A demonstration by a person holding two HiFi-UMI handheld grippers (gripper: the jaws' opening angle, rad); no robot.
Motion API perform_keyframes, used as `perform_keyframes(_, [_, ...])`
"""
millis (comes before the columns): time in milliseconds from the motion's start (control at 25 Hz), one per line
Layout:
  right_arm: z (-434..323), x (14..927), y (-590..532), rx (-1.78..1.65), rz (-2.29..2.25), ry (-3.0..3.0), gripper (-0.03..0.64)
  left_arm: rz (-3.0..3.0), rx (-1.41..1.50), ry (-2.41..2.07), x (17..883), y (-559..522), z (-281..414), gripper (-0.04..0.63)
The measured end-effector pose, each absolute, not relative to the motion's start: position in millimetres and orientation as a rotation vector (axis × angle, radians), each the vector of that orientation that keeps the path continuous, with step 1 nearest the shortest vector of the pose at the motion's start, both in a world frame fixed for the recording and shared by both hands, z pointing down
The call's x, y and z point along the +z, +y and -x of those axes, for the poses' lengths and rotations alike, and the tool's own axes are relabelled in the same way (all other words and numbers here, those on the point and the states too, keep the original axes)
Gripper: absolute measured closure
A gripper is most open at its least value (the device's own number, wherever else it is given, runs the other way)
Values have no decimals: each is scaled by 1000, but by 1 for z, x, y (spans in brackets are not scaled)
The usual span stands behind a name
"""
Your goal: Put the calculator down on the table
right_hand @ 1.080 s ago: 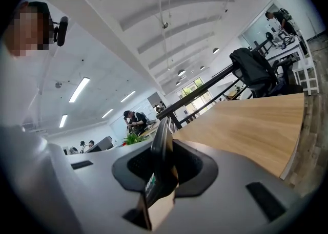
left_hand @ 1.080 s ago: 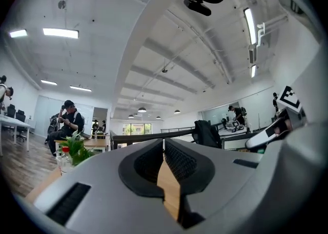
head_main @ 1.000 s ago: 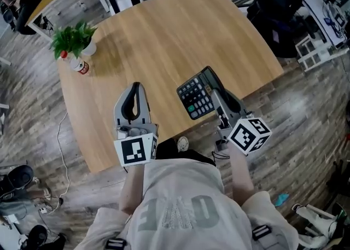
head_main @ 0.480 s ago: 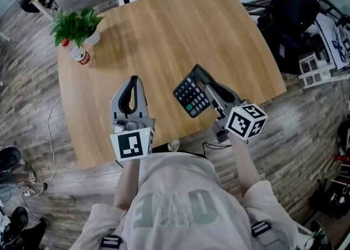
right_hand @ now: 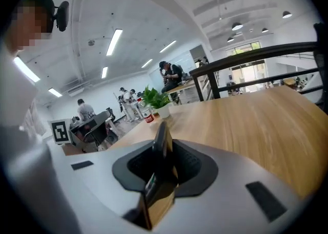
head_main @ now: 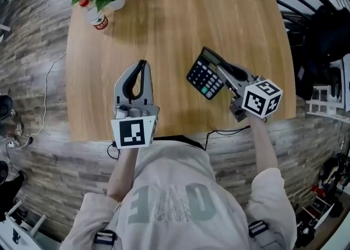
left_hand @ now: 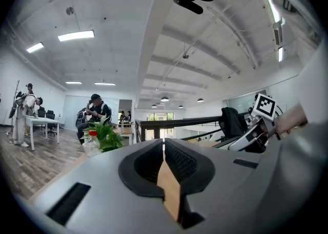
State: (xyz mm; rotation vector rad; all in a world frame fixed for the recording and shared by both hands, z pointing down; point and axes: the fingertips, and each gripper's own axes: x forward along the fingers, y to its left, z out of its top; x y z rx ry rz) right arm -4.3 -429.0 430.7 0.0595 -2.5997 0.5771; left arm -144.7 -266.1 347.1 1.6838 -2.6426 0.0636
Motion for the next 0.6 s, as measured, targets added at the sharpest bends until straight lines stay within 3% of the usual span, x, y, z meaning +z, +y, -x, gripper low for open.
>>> perform_keyframes(280, [62, 473, -435, 472, 368, -2444, 531, -1599, 94, -2624, 368, -269, 173, 577])
perform_keyframes(600, [73, 524, -420, 616, 680, -2252, 531, -1584, 145, -2581, 393, -268, 176, 577])
